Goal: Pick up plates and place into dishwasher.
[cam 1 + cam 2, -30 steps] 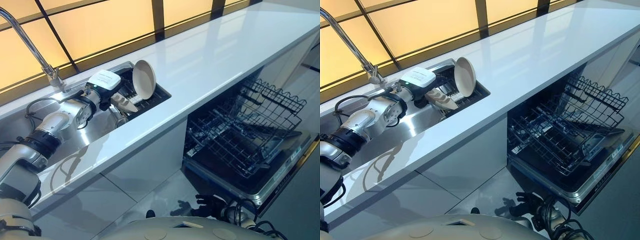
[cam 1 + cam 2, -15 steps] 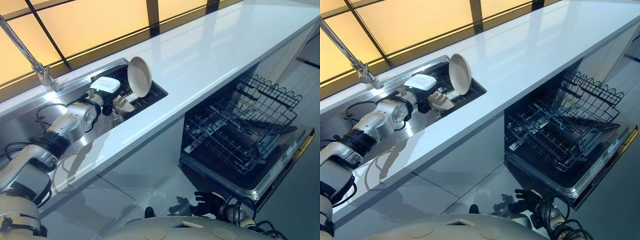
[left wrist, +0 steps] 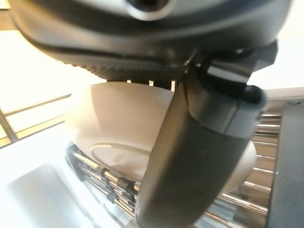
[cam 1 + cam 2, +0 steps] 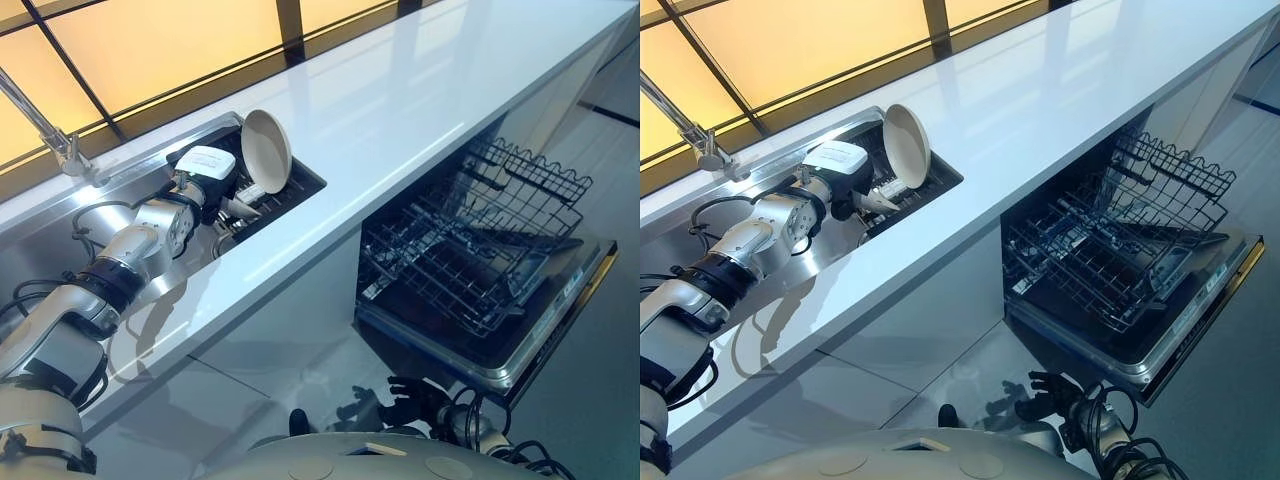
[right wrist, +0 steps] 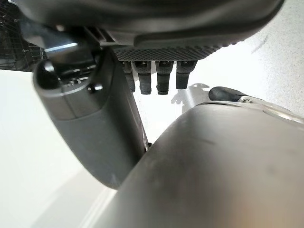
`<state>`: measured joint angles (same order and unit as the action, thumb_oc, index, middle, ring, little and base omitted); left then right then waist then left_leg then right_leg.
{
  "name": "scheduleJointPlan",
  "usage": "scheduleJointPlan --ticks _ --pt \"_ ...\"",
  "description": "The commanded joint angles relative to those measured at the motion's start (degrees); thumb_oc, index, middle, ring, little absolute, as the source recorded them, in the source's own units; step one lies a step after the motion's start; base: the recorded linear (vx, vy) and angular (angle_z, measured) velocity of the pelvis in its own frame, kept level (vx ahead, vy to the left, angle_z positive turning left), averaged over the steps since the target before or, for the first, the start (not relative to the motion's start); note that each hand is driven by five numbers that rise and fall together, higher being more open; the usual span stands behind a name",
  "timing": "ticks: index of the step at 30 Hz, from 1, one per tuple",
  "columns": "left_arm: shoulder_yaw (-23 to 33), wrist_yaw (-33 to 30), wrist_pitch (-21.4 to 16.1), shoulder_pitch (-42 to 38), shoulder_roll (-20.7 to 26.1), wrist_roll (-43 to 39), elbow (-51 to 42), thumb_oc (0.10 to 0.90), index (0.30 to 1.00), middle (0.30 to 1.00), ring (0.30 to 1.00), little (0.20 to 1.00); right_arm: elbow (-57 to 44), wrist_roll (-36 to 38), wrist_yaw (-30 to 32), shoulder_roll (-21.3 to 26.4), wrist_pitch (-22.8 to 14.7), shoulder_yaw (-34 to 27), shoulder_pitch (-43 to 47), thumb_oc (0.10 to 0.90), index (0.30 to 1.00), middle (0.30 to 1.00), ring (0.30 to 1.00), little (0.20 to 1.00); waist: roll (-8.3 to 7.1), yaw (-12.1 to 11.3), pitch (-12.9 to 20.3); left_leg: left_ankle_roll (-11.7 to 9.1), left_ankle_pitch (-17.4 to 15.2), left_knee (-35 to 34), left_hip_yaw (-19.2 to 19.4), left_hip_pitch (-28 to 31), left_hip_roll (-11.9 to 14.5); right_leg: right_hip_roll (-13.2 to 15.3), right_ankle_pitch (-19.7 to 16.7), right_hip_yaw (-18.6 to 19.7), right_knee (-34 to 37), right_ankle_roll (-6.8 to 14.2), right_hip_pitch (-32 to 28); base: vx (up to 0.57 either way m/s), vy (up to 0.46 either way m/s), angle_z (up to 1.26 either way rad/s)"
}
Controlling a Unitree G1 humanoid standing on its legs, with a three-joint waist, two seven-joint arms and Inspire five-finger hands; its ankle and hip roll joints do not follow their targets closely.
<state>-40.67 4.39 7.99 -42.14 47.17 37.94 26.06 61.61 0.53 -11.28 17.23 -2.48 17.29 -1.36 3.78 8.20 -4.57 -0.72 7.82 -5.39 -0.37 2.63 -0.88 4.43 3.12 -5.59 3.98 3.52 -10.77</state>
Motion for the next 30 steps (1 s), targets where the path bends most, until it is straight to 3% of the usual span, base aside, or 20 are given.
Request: scheduleJointPlan --ticks 1,8,11,14,19,21,28,30 --pt "4.5 -5.7 2.1 -12.0 4.4 2.2 2.0 0.100 0.300 0.300 0.300 0.200 -1.0 -3.2 0.3 4.2 -0.1 3.6 -3.9 0.800 0.900 0.900 0.900 0.900 0.28 -0.9 -1.1 2.1 -9.0 0.9 4.2 4.5 -4.9 -0.2 -4.2 0.8 -2.7 3.5 6.3 -0.04 0.022 0.00" --pt "7.1 -9.5 1.9 -10.3 6.6 -2.9 -4.0 0.100 0.300 0.300 0.300 0.200 -8.9 -0.5 0.5 5.3 -0.6 3.1 -4.1 0.800 0.900 0.900 0.900 0.900 -0.26 -1.5 -0.9 1.9 -9.0 0.8 3.9 4.7 -4.8 0.0 -4.5 0.2 -2.2 3.6 5.9 -0.04 0.006 0.01" --pt "11.6 -10.7 1.4 -6.8 9.0 -3.5 -10.3 0.100 0.300 0.300 0.300 0.200 -28.5 4.8 -2.1 7.3 5.5 2.9 -5.2 0.800 0.900 0.900 0.900 0.900 -1.13 -1.7 -1.1 2.0 -8.4 0.9 3.5 4.4 -4.8 0.1 -5.0 0.1 -2.4 3.3 6.3 -0.11 -0.028 0.06" --pt "14.3 -11.5 0.7 -4.4 10.6 -4.0 -13.5 0.100 0.300 0.300 0.300 0.200 -36.4 8.1 -4.5 8.3 5.9 2.2 -6.4 0.800 0.900 0.900 0.900 0.900 -1.40 -1.7 -1.1 2.0 -8.9 0.7 3.2 4.7 -4.8 0.0 -4.6 0.1 -2.2 3.2 5.9 -0.03 -0.010 0.04" --pt "19.1 -14.0 -3.0 0.9 12.6 -5.7 -17.0 0.100 0.300 0.300 0.300 0.200 -50.1 19.2 -13.8 8.6 7.6 -1.7 -8.2 0.800 0.900 0.900 0.900 0.900 -2.01 -1.9 -0.8 1.9 -8.7 0.5 3.1 4.8 -4.5 -0.1 -4.2 -0.2 -2.4 3.2 5.8 -0.05 -0.026 0.01" --pt "20.2 -15.6 -4.9 2.9 13.0 -6.2 -18.1 0.100 0.300 0.300 0.300 0.200 -53.6 21.9 -16.2 8.7 6.4 -3.2 -8.5 0.800 0.900 0.900 0.900 0.900 -2.37 -2.2 -0.7 1.8 -8.7 0.4 3.2 4.9 -4.3 -0.1 -4.0 -0.5 -2.6 3.2 5.8 -0.06 -0.048 0.02" --pt "24.9 -20.4 -8.1 7.4 16.5 -9.4 -21.7 0.100 0.300 0.300 0.300 0.200 -63.7 26.4 -10.0 12.2 3.4 -12.3 -7.8 0.800 0.900 0.900 0.900 0.900 -2.94 -2.4 0.1 1.7 -8.0 0.4 3.8 4.4 -3.7 -0.2 -4.5 -0.8 -3.0 3.2 6.4 -0.06 -0.038 0.03" --pt "28.0 -21.1 -8.4 9.4 17.8 -10.6 -23.8 0.100 0.300 0.300 0.300 0.200 -67.0 28.2 -8.1 13.0 4.4 -16.1 -7.8 0.800 0.900 0.900 0.900 0.900 -2.95 -2.4 0.3 1.8 -8.0 0.4 4.0 4.5 -3.6 -0.2 -4.5 -0.9 -2.9 3.2 6.3 -0.05 -0.014 0.00"
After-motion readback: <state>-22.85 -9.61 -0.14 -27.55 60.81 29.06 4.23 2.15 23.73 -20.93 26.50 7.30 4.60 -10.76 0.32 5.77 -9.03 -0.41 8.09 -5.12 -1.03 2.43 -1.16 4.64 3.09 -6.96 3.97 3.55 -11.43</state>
